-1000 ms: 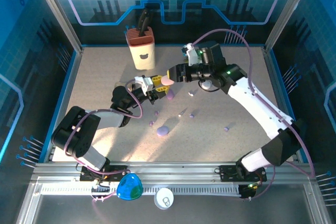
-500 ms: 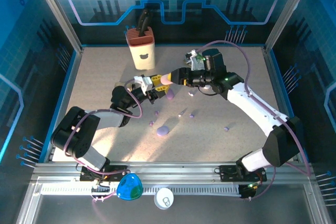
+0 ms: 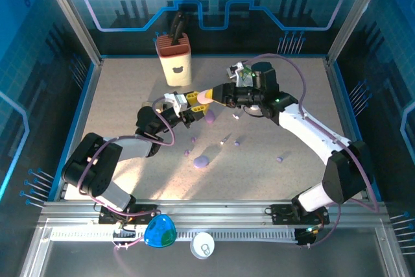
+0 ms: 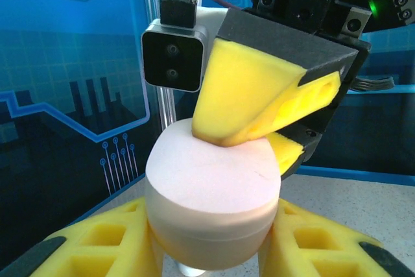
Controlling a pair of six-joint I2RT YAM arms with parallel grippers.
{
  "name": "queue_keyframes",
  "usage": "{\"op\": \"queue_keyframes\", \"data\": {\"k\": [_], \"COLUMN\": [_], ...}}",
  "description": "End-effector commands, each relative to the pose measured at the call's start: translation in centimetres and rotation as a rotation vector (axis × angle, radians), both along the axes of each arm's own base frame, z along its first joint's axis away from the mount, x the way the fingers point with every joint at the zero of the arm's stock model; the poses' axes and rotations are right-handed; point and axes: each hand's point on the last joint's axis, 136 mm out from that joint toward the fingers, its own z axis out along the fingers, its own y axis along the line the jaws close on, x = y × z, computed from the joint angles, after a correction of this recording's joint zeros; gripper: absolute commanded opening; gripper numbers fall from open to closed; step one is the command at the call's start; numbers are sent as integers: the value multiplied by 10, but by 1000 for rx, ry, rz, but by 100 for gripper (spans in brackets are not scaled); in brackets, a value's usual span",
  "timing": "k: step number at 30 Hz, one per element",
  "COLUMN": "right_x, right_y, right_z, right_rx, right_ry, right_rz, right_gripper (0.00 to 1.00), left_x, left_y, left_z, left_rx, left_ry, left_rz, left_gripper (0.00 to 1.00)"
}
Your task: Insert the wireless bluetooth earbuds into the charging case
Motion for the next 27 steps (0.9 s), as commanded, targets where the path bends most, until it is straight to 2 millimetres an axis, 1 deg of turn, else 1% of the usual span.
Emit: {"op": "queue_keyframes", "data": {"k": [1, 3, 4, 6, 7, 10, 13, 17, 18, 20, 22, 25, 27], "right_x": [0, 2, 4, 7, 9, 20, 29, 37, 36, 36, 36, 36, 37], "right_y": [-1, -5, -9, -16, -21, -43, -74, -120, -133, -156, -178, -205, -216], "right_z": [7, 4, 1, -4, -9, -29, -62, -106, -123, -146, -167, -197, -213], "right_rx": [45, 34, 26, 8, -2, -40, -106, -145, -154, -170, -198, -275, -318], "right_ry": [-18, -17, -17, -15, -8, 16, 70, 155, 189, 234, 273, 313, 334], "right_rz": [18, -1, -15, -39, -56, -135, -236, -370, -403, -462, -519, -581, -603], "right_gripper": [25, 19, 18, 17, 18, 17, 17, 17, 17, 18, 17, 17, 17], "left_x": [-5, -4, -3, 0, 0, 4, 6, 6, 4, 0, -4, -10, -13], "left_y": [-3, -3, -1, 2, 2, 3, 3, 3, 2, 1, -3, -9, -12], "left_z": [16, 14, 14, 13, 12, 2, -12, -39, -45, -52, -61, -70, -76], "left_rx": [-16, -15, -22, -35, -35, -14, 41, 173, 214, 277, 349, 451, 505], "left_ry": [-49, -45, -36, -10, -3, 46, 103, 194, 208, 217, 232, 241, 251], "left_rz": [-22, -19, -9, 7, 9, 22, 34, 60, 64, 70, 72, 72, 63], "left_gripper": [39, 45, 54, 66, 72, 83, 85, 89, 92, 99, 99, 99, 99]}}
